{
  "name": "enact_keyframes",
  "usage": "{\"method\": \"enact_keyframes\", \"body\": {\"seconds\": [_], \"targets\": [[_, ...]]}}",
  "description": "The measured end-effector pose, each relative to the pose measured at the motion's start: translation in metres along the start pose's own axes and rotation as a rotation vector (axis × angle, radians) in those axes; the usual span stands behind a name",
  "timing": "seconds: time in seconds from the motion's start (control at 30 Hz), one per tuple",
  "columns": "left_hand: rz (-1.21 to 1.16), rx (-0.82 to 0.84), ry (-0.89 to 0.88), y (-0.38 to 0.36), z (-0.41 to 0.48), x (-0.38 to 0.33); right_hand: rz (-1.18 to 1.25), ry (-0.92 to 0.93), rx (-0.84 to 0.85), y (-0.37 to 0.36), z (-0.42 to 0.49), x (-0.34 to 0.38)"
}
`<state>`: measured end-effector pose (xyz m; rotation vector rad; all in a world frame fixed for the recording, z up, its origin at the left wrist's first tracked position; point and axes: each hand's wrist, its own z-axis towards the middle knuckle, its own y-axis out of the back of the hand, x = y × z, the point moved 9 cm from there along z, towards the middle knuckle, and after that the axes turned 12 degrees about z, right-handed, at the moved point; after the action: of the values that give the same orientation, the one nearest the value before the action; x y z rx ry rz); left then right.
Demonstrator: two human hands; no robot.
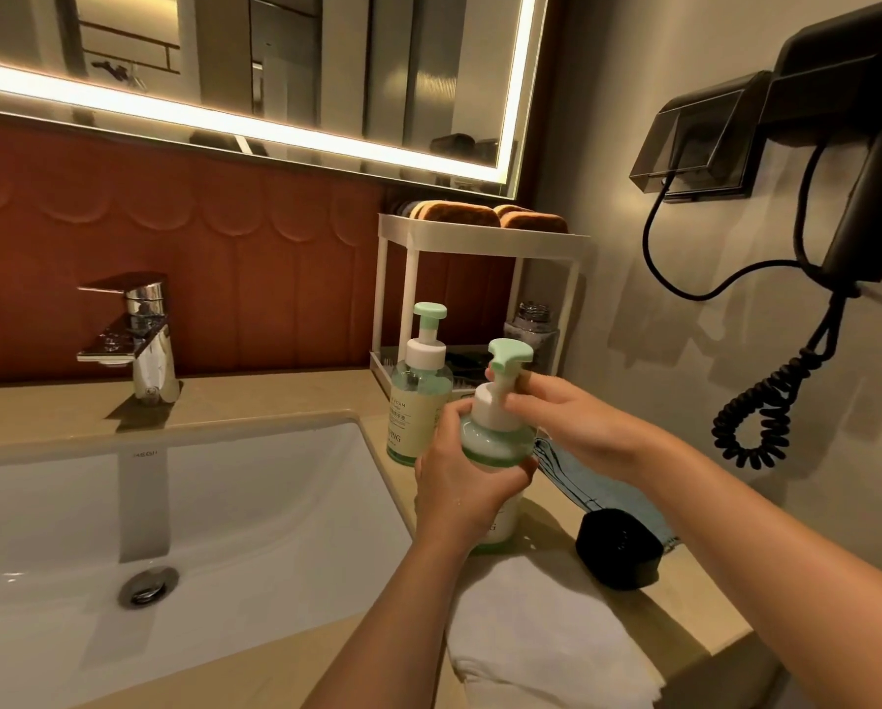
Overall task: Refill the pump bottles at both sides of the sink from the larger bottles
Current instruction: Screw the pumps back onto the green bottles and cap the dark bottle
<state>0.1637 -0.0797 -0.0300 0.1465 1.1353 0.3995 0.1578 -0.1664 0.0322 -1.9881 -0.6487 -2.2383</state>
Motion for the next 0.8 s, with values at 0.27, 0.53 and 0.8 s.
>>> {"method": "enact_keyframes", "body": {"seconds": [0.27, 0.53, 0.8], "targets": [[0.003, 0.020, 0.034, -0.004, 0.001, 0.006, -0.317, 0.138, -0.444, 0.021, -0.001, 0.010], [-0.001, 0.015, 0.076, -0.006, 0.004, 0.010, -0.278, 0.067, -0.362, 0.009, 0.014, -0.001], [0.007, 0.003, 0.017, -0.003, 0.003, 0.005, 0.017, 0.004, -0.024, -0.002, 0.001, -0.008]]}}
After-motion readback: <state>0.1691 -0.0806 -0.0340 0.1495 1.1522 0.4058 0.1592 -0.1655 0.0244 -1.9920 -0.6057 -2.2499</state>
